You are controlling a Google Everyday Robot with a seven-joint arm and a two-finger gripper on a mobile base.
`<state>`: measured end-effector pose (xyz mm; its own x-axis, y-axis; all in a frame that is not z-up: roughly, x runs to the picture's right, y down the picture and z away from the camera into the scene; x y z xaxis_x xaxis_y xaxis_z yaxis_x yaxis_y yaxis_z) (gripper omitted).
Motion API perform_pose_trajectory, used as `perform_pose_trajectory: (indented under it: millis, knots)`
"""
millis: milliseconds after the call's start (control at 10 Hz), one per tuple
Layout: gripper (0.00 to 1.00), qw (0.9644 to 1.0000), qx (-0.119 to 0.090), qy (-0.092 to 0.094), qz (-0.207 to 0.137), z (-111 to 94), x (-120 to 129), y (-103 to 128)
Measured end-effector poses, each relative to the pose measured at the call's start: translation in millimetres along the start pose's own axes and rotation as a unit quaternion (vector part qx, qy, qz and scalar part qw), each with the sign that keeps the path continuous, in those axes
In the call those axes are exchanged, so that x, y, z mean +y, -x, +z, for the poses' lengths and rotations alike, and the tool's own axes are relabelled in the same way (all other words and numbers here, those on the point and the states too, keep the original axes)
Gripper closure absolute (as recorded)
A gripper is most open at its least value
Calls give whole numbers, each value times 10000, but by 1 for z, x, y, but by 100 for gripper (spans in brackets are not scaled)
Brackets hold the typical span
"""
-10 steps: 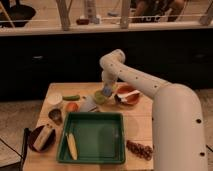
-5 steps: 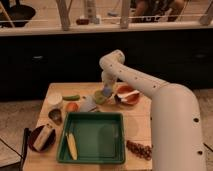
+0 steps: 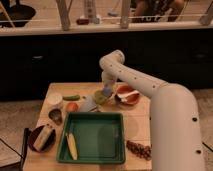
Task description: Place sponge in plastic cup
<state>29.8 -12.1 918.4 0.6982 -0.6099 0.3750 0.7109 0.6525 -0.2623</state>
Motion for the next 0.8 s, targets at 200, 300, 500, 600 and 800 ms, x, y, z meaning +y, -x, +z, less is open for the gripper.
perform_pose_trajectory:
  millis: [200,300,500,600,800]
  knots:
    - [100,10000,12,5,-84,-3,-1,5]
    - [100,9999,13,-12,-147,-4,-4,9]
    - [100,9994,-31,-88,-325,-7,-11,23]
    - [100,9991,-50,-137,-403,-9,-15,28]
    - [100,9983,-85,-190,-542,-11,-19,35]
